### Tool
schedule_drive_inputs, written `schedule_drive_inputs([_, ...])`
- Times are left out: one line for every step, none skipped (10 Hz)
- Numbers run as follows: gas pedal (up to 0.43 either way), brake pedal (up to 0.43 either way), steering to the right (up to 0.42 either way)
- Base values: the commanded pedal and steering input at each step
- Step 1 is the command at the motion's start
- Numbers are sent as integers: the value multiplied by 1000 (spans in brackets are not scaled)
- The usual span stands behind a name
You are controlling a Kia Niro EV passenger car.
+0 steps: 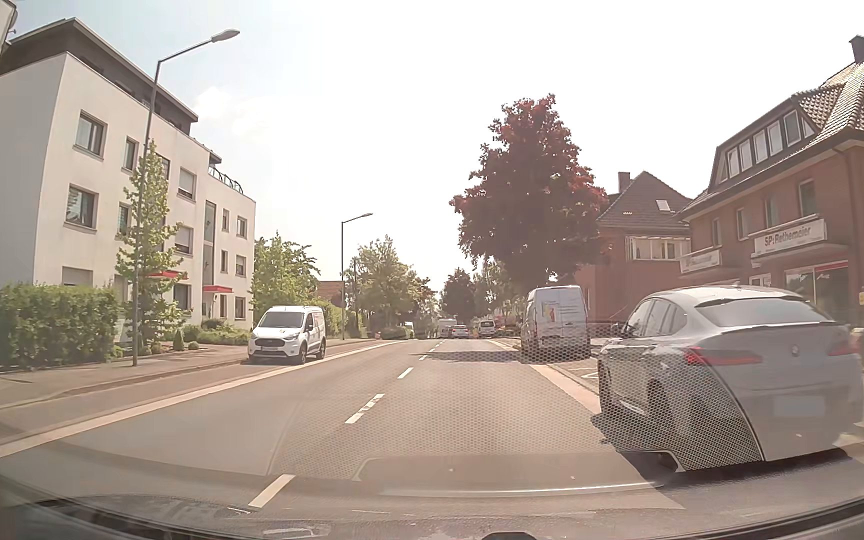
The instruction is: Follow the waypoints while adhering to traffic rules and regulations
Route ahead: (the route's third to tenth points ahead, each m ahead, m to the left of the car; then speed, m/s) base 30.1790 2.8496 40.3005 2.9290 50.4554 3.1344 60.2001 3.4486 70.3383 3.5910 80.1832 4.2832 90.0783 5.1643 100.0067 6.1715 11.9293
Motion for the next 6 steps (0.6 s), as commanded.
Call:
schedule_drive_inputs([177, 0, 6])
schedule_drive_inputs([177, 0, 6])
schedule_drive_inputs([177, 0, 5])
schedule_drive_inputs([177, 0, 2])
schedule_drive_inputs([177, 0, -3])
schedule_drive_inputs([177, 0, -8])
